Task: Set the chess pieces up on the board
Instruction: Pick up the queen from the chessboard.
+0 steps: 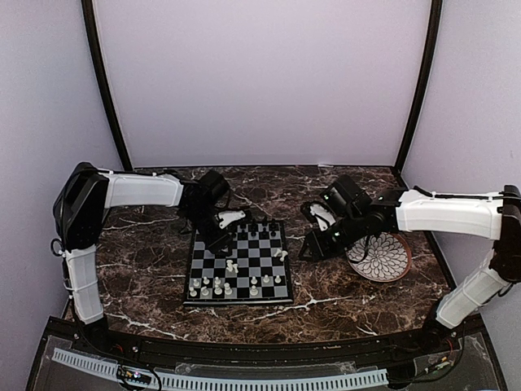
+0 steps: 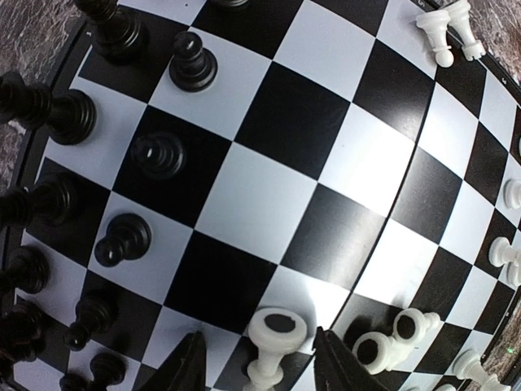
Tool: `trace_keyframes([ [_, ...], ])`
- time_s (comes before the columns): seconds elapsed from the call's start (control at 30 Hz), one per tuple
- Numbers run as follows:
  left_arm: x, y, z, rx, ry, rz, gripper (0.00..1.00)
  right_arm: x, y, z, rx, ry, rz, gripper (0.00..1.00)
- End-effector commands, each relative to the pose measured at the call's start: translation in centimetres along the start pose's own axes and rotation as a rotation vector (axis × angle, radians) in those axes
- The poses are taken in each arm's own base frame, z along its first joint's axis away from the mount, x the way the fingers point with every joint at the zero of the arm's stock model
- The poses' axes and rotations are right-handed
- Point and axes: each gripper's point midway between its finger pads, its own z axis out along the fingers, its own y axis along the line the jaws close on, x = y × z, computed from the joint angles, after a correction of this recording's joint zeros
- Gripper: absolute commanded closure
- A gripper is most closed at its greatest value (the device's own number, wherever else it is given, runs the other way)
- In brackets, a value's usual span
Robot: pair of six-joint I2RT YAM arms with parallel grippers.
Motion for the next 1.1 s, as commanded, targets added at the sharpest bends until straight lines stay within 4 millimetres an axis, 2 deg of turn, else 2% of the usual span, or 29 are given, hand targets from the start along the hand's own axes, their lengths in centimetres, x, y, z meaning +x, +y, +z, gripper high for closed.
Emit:
trace_keyframes([
  [0.0,0.6,-1.1,-2.2,0.021,-0.022,-0.015,0.52,-0.5,0.7,0.4,-0.025,-0.007,-0.007,0.62],
  [0.27,1.3,-0.7,-1.7,0.002,0.006,-0.064,0.56,-0.7,0.9,1.0,-0.033,0.001,-0.011,0.62],
  [0.53,1.7,-1.4,-1.1,0.050,0.024,-0.084,0.79,-1.0,1.0,1.1,-0.032,-0.001,-0.025,0.62],
  [0.67,1.4,-1.6,-1.5,0.056,0.010,-0.077,0.88,-1.6,1.2,1.1,-0.031,-0.009,-0.041,0.62],
  [0.87,-0.8,-1.8,-4.4,0.051,-0.068,-0.068,0.96,-3.1,2.1,0.9,-0.051,-0.037,-0.078,0.62],
  [1.07,-3.3,-2.6,-8.0,0.077,-0.150,-0.081,0.97,-5.6,3.5,0.8,-0.086,-0.079,-0.111,0.61],
])
